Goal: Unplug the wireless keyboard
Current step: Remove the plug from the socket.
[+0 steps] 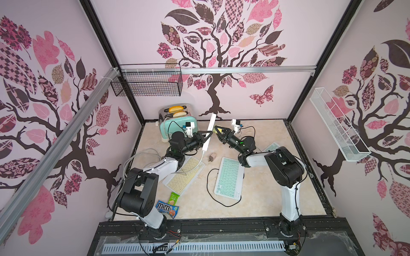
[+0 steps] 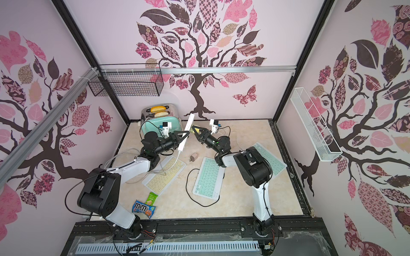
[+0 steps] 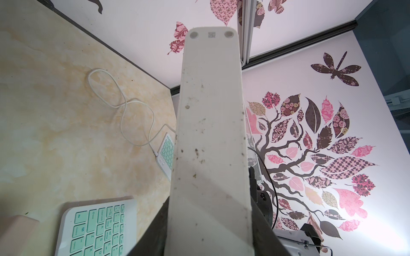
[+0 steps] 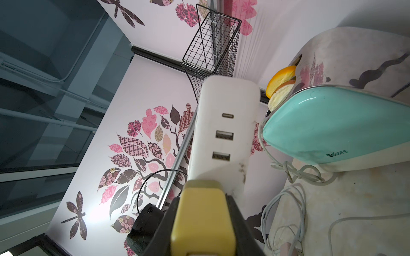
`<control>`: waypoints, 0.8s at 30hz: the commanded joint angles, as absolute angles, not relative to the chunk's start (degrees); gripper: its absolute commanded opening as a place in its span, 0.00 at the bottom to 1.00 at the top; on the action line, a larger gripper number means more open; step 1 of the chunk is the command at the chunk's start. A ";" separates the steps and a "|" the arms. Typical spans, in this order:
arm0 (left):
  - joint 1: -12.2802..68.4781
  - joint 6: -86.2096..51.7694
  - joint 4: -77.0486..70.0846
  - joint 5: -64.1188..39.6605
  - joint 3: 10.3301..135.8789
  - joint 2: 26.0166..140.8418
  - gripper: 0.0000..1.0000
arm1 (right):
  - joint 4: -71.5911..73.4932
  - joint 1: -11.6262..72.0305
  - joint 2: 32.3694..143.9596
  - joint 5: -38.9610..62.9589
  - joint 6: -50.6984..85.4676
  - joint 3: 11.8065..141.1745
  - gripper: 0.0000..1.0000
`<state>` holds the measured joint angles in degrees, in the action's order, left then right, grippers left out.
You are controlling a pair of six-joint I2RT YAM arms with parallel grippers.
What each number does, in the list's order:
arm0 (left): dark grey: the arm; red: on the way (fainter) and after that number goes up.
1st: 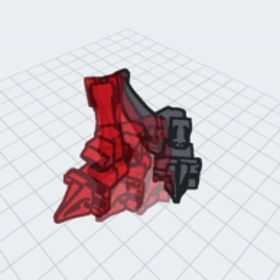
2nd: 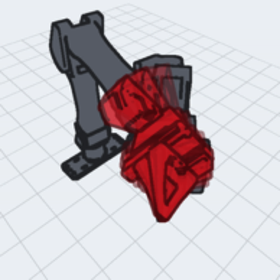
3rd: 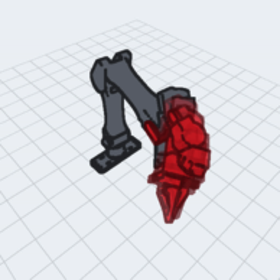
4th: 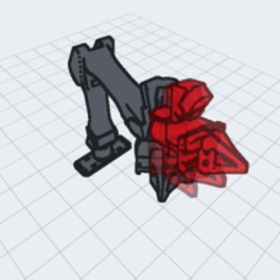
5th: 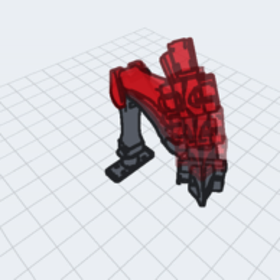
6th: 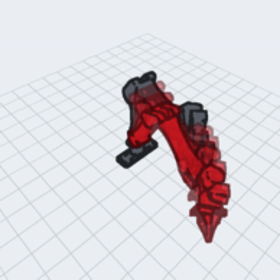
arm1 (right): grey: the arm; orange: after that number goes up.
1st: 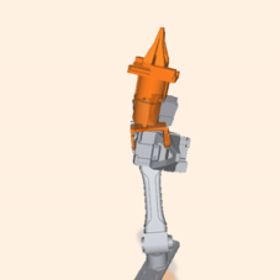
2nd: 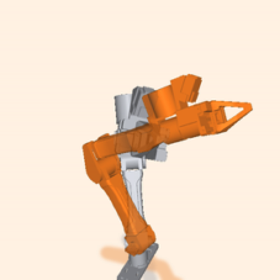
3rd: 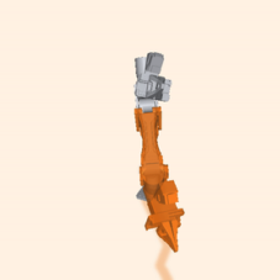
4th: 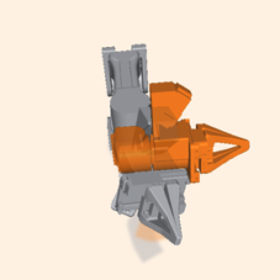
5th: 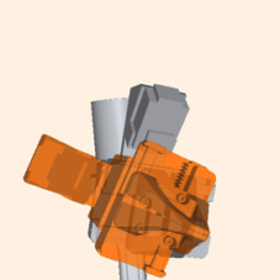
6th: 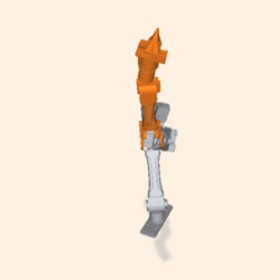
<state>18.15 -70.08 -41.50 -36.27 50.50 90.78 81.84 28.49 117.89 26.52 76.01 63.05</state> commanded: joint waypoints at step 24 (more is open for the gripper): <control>22.23 -72.57 -60.46 -9.43 47.91 88.24 0.00 | 81.12 25.57 117.94 11.02 72.53 59.23 0.00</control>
